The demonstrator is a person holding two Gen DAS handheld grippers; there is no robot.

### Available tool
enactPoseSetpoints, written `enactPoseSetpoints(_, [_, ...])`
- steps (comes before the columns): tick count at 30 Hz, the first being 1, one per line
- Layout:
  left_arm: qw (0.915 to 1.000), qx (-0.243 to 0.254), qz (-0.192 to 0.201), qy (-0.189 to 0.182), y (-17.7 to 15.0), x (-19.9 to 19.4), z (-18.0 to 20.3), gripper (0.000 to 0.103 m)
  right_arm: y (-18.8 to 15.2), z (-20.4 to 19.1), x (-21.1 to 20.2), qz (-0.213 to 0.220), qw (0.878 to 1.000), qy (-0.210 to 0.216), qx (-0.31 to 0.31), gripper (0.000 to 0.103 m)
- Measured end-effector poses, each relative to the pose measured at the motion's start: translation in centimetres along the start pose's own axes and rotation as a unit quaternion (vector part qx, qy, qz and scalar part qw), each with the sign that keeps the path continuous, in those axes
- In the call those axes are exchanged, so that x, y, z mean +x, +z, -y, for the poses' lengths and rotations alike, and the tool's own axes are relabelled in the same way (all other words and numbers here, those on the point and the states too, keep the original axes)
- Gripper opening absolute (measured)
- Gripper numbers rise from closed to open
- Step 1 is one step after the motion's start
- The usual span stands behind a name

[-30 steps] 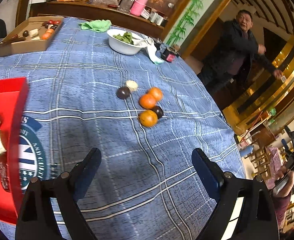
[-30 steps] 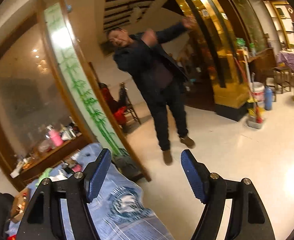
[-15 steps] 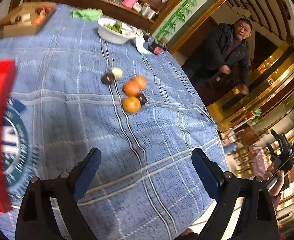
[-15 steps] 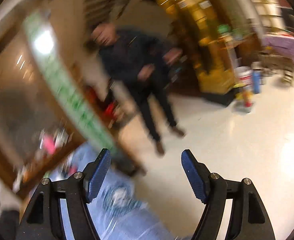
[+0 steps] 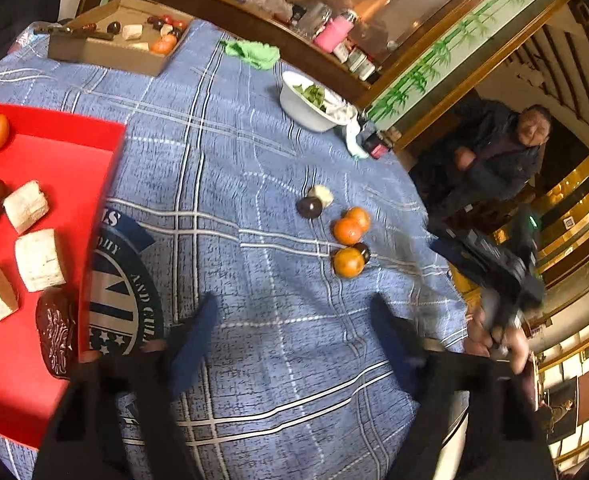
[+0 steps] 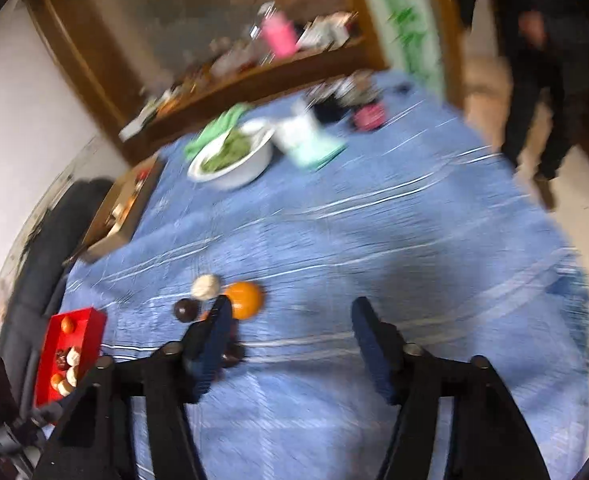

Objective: Organize fruits
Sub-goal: 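Grasp a tangerine with the right gripper while the left gripper grasps another tangerine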

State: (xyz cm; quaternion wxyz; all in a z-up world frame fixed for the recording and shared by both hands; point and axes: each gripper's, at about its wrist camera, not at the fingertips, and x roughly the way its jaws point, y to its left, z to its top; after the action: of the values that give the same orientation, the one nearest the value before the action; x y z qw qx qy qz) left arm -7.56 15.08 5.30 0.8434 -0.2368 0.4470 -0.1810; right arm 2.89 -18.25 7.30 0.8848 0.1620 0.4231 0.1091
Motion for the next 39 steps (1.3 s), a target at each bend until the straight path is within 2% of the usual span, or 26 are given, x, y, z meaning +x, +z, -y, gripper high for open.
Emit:
enactPoseSetpoints(3, [0.9998, 0.016, -0.002, 0.012, -0.3, 0.5, 0.6, 0.054, -0.4, -1.7, 3.8, -0.039, 0.999, 0.024, -0.009, 0.063])
enactPoseSetpoints(10, [0.995, 0.091, -0.018, 0.039, -0.6, 2.9, 3.8, 0.056, -1.1, -3.4, 8.1, -0.056, 0.997, 0.007, -0.047, 0.063])
enactPoseSetpoints(12, [0.9927, 0.109, -0.027, 0.044, -0.5, 4.0, 4.9, 0.056, -1.1, -3.6, 9.0, -0.052, 0.998, 0.018, -0.043, 0.055])
enactPoseSetpoints(15, [0.9893, 0.133, -0.038, 0.048, -0.3, 5.7, 6.4, 0.056, -1.0, -2.4, 8.8, -0.043, 0.998, 0.051, -0.02, 0.045])
enactPoseSetpoints(16, [0.9881, 0.139, -0.042, 0.051, -0.2, 6.3, 6.8, 0.056, -1.0, -2.1, 8.8, -0.042, 0.997, 0.055, -0.015, 0.036])
enactPoseSetpoints(19, [0.9843, 0.159, -0.052, 0.055, 0.2, 8.7, 8.0, 0.056, -1.0, -0.5, 8.9, -0.05, 0.995, 0.087, 0.022, 0.036])
enactPoseSetpoints(23, [0.9791, 0.186, -0.061, 0.054, 1.0, 12.1, 9.1, 0.056, -0.6, 0.6, 8.4, -0.046, 0.993, 0.099, 0.039, 0.036])
enactPoseSetpoints(27, [0.9766, 0.189, -0.085, 0.058, 1.4, 15.2, 9.1, 0.056, -0.3, 0.7, 7.5, -0.029, 0.995, 0.088, 0.034, 0.036])
enactPoseSetpoints(29, [0.9754, 0.198, -0.079, 0.056, 1.3, 15.4, 9.4, 0.056, -0.2, 0.6, 7.1, -0.021, 0.996, 0.079, 0.026, 0.036])
enactPoseSetpoints(30, [0.9749, 0.2, -0.078, 0.058, 1.2, 15.4, 9.5, 0.051, -0.1, 0.5, 7.0, -0.019, 0.997, 0.073, 0.021, 0.036])
enactPoseSetpoints(32, [0.9733, 0.206, -0.075, 0.067, 1.0, 15.6, 9.7, 0.034, -0.1, 0.3, 7.1, -0.023, 0.997, 0.068, 0.014, 0.038])
enactPoseSetpoints(36, [0.977, 0.193, -0.067, 0.063, 0.9, 15.3, 9.3, 0.032, -0.5, -0.4, 8.4, -0.048, 0.997, 0.057, 0.0, 0.039])
enactPoseSetpoints(39, [0.9801, 0.178, -0.063, 0.061, 0.9, 15.0, 9.0, 0.032, -0.6, -0.7, 8.5, -0.043, 0.998, 0.054, -0.007, 0.039])
